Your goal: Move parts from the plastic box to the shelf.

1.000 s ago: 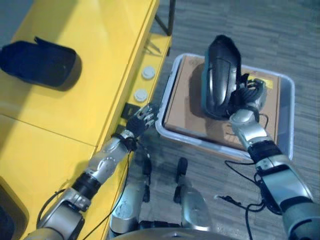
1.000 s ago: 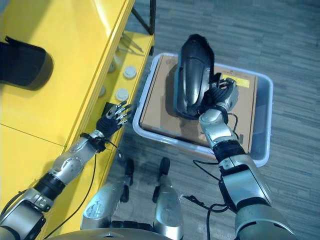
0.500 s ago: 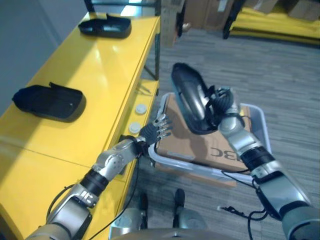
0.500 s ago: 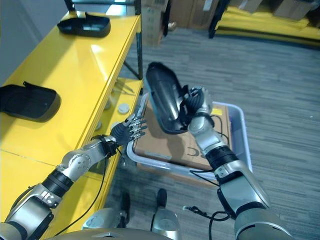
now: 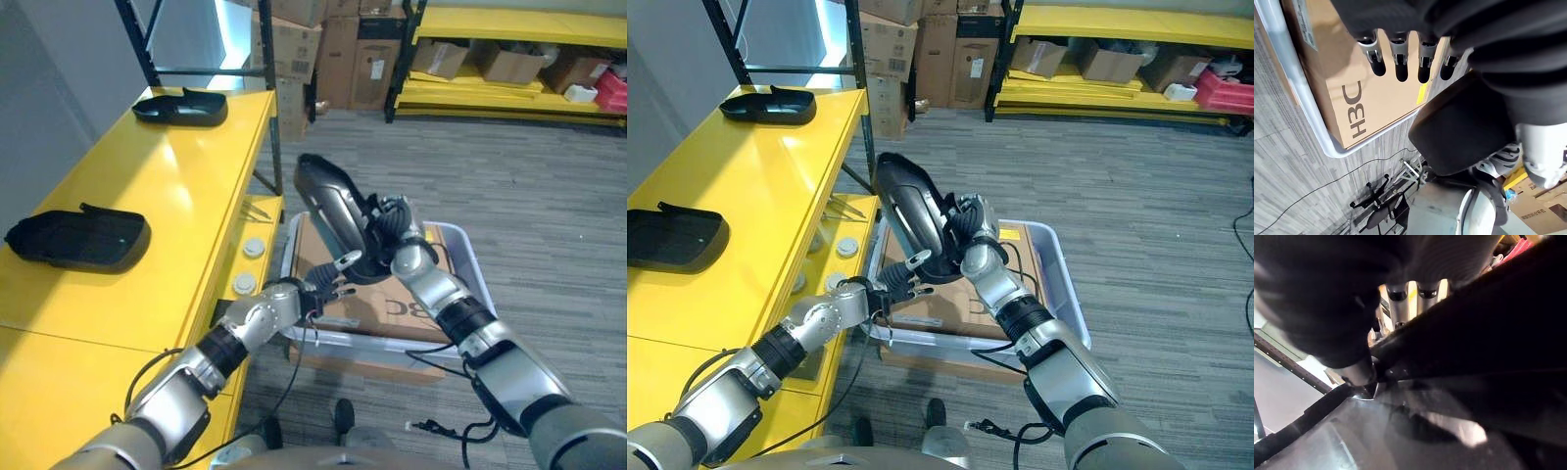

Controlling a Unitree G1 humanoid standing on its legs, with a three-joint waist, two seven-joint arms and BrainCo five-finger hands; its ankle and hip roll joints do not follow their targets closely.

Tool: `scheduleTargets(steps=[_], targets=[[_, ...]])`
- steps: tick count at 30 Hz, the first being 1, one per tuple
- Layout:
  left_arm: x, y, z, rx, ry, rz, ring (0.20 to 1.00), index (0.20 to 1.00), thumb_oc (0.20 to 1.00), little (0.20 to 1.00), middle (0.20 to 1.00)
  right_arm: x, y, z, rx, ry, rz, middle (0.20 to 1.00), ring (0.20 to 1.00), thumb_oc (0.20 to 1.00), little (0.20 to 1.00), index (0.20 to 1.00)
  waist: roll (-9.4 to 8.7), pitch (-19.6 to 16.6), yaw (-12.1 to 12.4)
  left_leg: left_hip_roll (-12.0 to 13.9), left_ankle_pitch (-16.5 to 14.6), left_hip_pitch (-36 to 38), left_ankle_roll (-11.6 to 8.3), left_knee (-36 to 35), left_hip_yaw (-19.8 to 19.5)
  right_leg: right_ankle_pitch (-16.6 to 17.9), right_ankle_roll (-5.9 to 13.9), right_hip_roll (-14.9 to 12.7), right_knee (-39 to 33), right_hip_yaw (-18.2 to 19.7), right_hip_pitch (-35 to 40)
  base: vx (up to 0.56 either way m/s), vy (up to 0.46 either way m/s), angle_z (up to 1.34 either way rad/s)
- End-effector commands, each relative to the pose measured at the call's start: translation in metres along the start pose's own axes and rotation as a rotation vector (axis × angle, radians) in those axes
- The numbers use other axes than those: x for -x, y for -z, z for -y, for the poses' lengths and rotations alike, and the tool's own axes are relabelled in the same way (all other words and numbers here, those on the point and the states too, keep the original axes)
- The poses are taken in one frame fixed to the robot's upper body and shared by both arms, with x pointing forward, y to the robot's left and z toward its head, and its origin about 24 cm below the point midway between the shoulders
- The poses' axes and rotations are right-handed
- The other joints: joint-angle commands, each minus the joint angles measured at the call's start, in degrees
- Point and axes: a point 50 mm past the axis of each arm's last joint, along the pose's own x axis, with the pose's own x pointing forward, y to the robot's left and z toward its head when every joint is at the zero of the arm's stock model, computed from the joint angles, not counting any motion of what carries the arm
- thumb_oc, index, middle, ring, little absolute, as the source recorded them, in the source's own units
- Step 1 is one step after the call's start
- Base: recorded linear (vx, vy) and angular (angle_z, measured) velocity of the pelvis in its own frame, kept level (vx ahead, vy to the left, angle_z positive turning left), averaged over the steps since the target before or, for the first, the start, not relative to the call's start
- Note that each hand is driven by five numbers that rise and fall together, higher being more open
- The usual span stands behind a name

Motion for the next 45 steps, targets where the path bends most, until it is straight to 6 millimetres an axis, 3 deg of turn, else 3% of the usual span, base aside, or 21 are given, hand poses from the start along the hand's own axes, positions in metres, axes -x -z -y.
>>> scheduleTargets(steps=[1, 5, 10, 13, 24, 25, 31, 42, 45], targets=[[-0.011, -0.033, 0.037, -0.022, 0.063, 0.182, 1.000, 1.000, 1.000, 1.000, 1.000, -0.004, -0.018, 0.002, 0.037, 0.007, 0.092, 0.200, 0.200, 0.200, 0.200, 0.200, 0.16, -4.32, 1.74, 1.29, -3.42, -0.67, -1.17, 0.92, -0.53, -3.50, 3.77, -0.83, 1.77, -1.22, 0.47, 0.02, -0.001, -0.04], [-0.006, -0.048, 0.030, 0.016, -0.031, 0.281, 1.000, 1.000, 1.000, 1.000, 1.000, -0.004, -0.013, 0.003, 0.057, -0.007, 0.082, 0.200, 0.200, 0.200, 0.200, 0.200, 0.05, -4.66, 1.87, 1.25, -3.39, -0.51, -1.14, 0.72, -0.50, -3.42, 3.81, -0.80, 1.63, -1.34, 0.57, 0.00, 0.000, 0.00], [0.009, -0.066, -0.005, 0.030, -0.174, 0.398, 1.000, 1.000, 1.000, 1.000, 1.000, 0.001, 0.001, 0.006, 0.069, 0.002, 0.050, 0.200, 0.200, 0.200, 0.200, 0.200, -0.02, -5.17, 2.76, 1.20, -3.17, -0.43, -1.22, 0.47, -1.29, -3.38, 3.84, -0.90, 1.27, -1.99, 0.95, 0.00, -0.003, 0.02], [0.015, -0.064, -0.013, -0.020, -0.161, 0.382, 1.000, 1.000, 1.000, 1.000, 1.000, 0.003, 0.008, 0.009, 0.055, 0.017, 0.038, 0.200, 0.200, 0.200, 0.200, 0.200, 0.09, -4.89, 3.77, 1.11, -2.98, -0.58, -1.08, 0.34, -2.19, -3.26, 3.93, -1.14, 1.32, -2.67, 1.11, -0.02, -0.007, 0.08], [0.003, -0.038, -0.003, -0.182, -0.168, 0.197, 1.000, 1.000, 1.000, 1.000, 1.000, 0.005, 0.000, -0.003, 0.016, 0.004, 0.064, 0.200, 0.200, 0.200, 0.200, 0.200, 0.06, -5.20, 3.99, 1.00, -2.80, -0.21, -0.71, -0.39, -2.47, -3.18, 4.21, -1.17, 1.28, -2.79, 1.18, 0.00, -0.004, 0.04], [-0.001, -0.026, -0.009, -0.193, -0.212, 0.128, 1.000, 1.000, 1.000, 1.000, 1.000, 0.006, 0.000, -0.007, 0.015, -0.002, 0.064, 0.200, 0.200, 0.200, 0.200, 0.200, 0.03, -5.37, 3.84, 1.02, -2.86, -0.15, -0.63, -0.41, -2.25, -3.27, 4.26, -1.15, 1.33, -2.68, 1.10, 0.00, 0.000, 0.00], [-0.005, -0.007, -0.024, -0.159, -0.281, 0.074, 1.000, 1.000, 1.000, 1.000, 1.000, 0.005, -0.003, -0.010, 0.001, -0.013, 0.053, 0.200, 0.200, 0.200, 0.200, 0.200, -0.21, -5.60, 3.72, 1.04, -3.09, -0.21, -0.57, -0.24, -1.96, -3.26, 4.38, -1.17, 1.25, -2.51, 0.96, 0.00, 0.000, 0.00], [-0.007, -0.004, -0.019, -0.138, -0.273, 0.111, 1.000, 1.000, 1.000, 1.000, 1.000, 0.008, -0.014, -0.020, -0.008, -0.040, 0.068, 0.200, 0.200, 0.200, 0.200, 0.200, -0.30, -5.43, 3.88, 1.08, -3.03, -0.02, -0.64, -0.42, -1.90, -3.20, 4.26, -1.05, 1.08, -2.49, 1.16, 0.00, 0.000, 0.00], [-0.002, -0.010, -0.025, -0.102, -0.272, 0.158, 1.000, 1.000, 1.000, 1.000, 1.000, 0.014, -0.009, -0.021, -0.011, -0.047, 0.067, 0.200, 0.200, 0.200, 0.200, 0.200, -0.24, -5.31, 3.65, 1.19, -3.17, -0.01, -0.67, -0.20, -1.55, -3.29, 4.16, -1.07, 1.19, -2.38, 1.15, 0.00, 0.000, 0.00]])
